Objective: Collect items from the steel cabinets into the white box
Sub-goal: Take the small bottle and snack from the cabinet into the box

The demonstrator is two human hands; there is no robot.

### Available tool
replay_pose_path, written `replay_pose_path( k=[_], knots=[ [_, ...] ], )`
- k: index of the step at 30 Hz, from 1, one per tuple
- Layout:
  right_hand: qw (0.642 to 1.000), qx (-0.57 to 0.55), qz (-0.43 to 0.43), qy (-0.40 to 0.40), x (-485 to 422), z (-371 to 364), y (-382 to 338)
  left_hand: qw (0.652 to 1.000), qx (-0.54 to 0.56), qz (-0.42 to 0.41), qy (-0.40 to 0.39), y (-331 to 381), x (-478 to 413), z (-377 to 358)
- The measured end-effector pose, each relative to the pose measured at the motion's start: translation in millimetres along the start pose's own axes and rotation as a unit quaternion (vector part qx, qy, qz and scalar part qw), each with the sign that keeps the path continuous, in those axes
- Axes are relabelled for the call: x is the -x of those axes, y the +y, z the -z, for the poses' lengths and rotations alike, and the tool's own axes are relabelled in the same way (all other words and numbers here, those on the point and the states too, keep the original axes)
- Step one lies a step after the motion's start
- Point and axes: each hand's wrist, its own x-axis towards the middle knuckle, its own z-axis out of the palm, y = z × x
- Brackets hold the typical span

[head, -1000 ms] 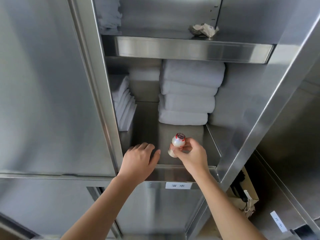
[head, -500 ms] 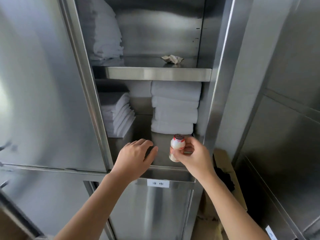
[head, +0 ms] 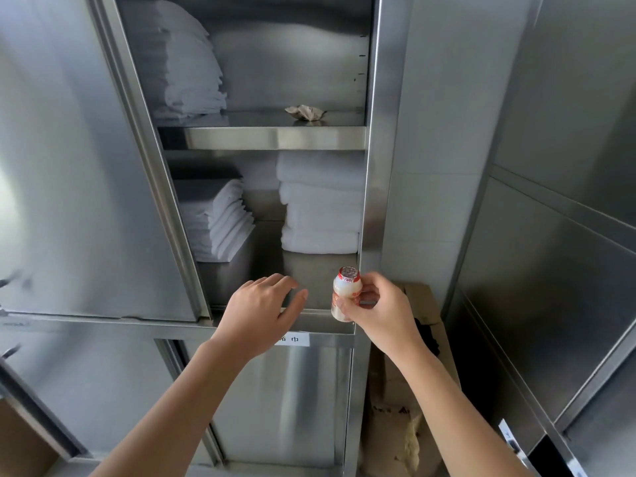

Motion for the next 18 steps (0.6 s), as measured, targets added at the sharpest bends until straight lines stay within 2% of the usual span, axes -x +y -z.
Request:
replay_pose_path(
  k=[10,18],
  knots=[
    [0.999,-0.001,0.054,-0.005,-38,15,-44,0.999,-0.022,-0.041,0.020,-3,-54,34],
    [0.995,0.031,0.091,0.017,-95,23,-109,0.999,0.042,-0.030,0.014,-20,-131,72]
  ],
)
